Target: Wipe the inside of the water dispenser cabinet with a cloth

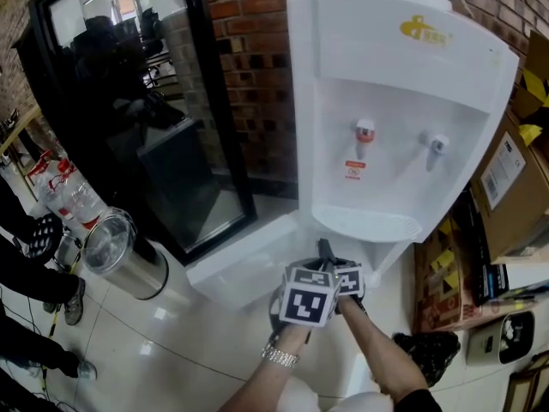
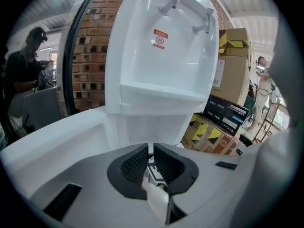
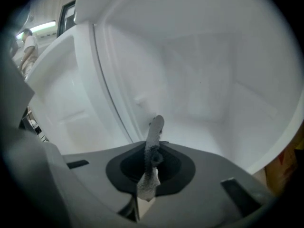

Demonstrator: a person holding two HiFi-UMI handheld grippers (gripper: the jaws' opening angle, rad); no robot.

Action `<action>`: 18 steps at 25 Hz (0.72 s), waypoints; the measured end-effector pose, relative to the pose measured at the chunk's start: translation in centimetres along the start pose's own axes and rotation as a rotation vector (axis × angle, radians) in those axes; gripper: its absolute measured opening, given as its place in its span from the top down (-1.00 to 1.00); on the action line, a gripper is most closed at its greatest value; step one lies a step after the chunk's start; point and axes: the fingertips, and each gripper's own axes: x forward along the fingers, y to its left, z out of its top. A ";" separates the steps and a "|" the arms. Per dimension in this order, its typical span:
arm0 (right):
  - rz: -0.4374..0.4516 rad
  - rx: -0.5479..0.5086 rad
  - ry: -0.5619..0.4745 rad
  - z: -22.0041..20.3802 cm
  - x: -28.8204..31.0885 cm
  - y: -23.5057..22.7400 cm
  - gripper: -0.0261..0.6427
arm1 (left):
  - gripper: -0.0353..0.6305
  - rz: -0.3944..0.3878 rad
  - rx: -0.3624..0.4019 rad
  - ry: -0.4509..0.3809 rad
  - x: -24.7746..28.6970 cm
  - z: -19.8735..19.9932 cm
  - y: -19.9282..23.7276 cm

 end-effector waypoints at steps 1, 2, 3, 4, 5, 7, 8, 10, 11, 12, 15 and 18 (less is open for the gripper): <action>-0.006 0.002 0.007 -0.3 0.0 -0.3 0.86 | 0.78 -0.001 -0.001 0.003 0.1 -0.1 0.0; -0.011 0.003 0.010 -0.5 -0.1 -0.6 0.86 | 0.78 -0.002 -0.002 0.006 0.1 -0.2 0.0; -0.016 0.004 0.007 -0.4 -0.3 -0.8 0.86 | 0.78 -0.004 -0.003 0.007 0.2 -0.2 -0.1; -0.021 0.004 -0.005 -0.1 -0.6 -1.0 0.86 | 0.78 -0.007 -0.002 0.008 0.2 -0.2 -0.1; -0.025 0.002 -0.028 0.7 -1.0 -1.2 0.86 | 0.78 -0.009 0.000 0.009 0.3 -0.2 -0.1; -0.039 -0.004 -0.096 2.7 -2.0 -1.7 0.86 | 0.78 -0.011 0.005 0.010 0.5 -0.2 -0.2; -0.048 -0.005 -0.130 3.5 -2.3 -2.0 0.86 | 0.78 -0.011 0.006 0.011 0.5 -0.3 -0.2; -0.045 -0.005 -0.202 5.4 -2.8 -1.9 0.86 | 0.78 -0.012 0.010 0.017 0.6 -0.6 -0.2; -0.038 -0.009 -0.232 6.4 -2.8 -1.4 0.86 | 0.78 -0.010 0.015 0.020 0.7 -0.7 -0.1; -0.032 -0.017 -0.254 7.1 -2.6 -1.0 0.86 | 0.78 -0.006 0.022 0.024 0.7 -0.8 0.0; -0.026 -0.042 -0.255 7.1 -1.1 -0.4 0.86 | 0.78 0.001 0.037 0.038 0.7 -1.2 0.2; -0.027 -0.042 -0.172 4.5 1.3 -0.9 0.86 | 0.78 -0.001 0.034 0.036 0.5 -1.1 0.3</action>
